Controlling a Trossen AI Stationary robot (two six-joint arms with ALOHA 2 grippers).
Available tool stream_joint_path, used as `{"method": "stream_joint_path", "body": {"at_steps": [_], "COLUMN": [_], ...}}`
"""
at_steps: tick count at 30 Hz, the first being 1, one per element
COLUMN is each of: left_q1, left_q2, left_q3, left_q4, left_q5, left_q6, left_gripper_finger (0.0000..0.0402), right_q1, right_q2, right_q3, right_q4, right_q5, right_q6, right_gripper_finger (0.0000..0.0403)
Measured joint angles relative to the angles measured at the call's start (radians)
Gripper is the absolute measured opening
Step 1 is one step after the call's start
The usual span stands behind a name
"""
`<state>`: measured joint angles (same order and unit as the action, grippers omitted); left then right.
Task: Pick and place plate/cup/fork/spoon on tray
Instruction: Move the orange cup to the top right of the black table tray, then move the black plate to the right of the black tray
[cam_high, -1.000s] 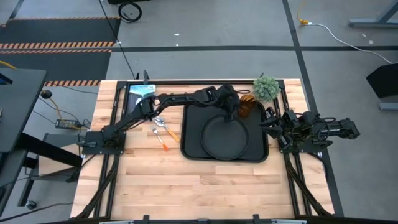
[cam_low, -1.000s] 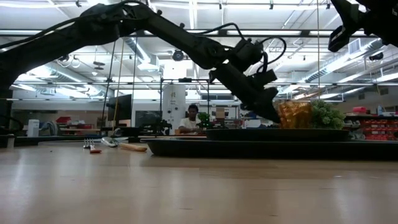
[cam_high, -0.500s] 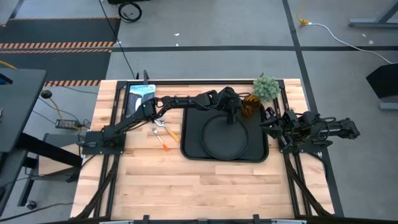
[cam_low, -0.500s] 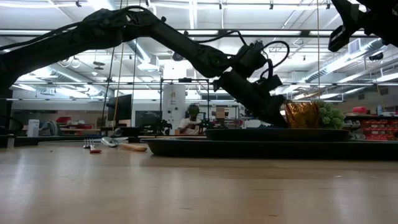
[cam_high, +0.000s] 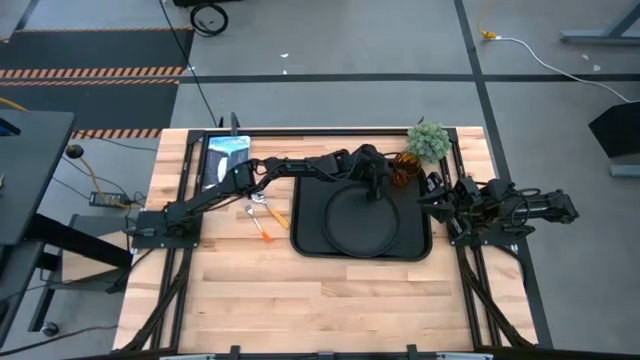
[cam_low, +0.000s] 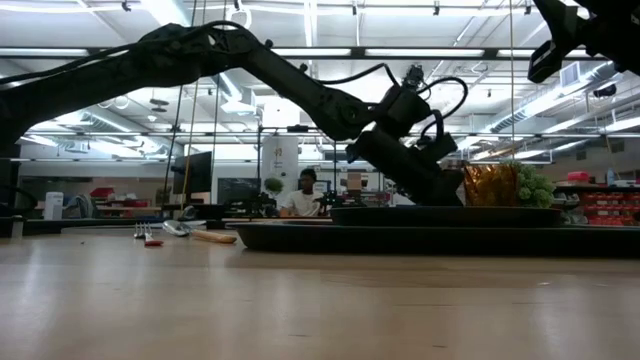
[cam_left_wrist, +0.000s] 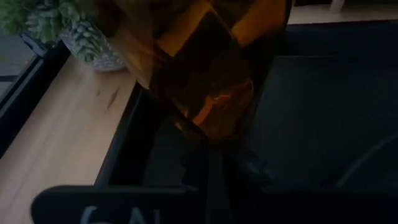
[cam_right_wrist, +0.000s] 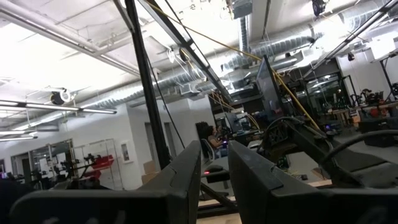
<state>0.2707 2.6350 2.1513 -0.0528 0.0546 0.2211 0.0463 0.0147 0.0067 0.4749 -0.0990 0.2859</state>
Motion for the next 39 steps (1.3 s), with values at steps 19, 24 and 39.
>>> {"method": "stream_joint_path", "body": {"at_steps": [19, 24, 39], "left_q1": [-0.002, -0.002, -0.105], "left_q2": [-0.096, -0.172, -0.249], "left_q3": [-0.001, 0.002, 0.0], "left_q4": [-0.142, -0.317, -0.832], "left_q5": [0.026, 0.083, -0.054], "left_q6": [0.056, 0.08, 0.106], "left_gripper_finger": [0.0027, 0.0007, 0.0004], "right_q1": [0.0, 0.0, 0.061], "right_q2": [0.0, 0.0, 0.0], "right_q3": [0.0, 0.0, 0.0], "right_q4": [0.0, 0.003, 0.001], "right_q5": [-0.05, -0.079, -0.108], "right_q6": [0.025, 0.035, 0.0], "right_gripper_finger": [0.0088, 0.0088, 0.0088]}}
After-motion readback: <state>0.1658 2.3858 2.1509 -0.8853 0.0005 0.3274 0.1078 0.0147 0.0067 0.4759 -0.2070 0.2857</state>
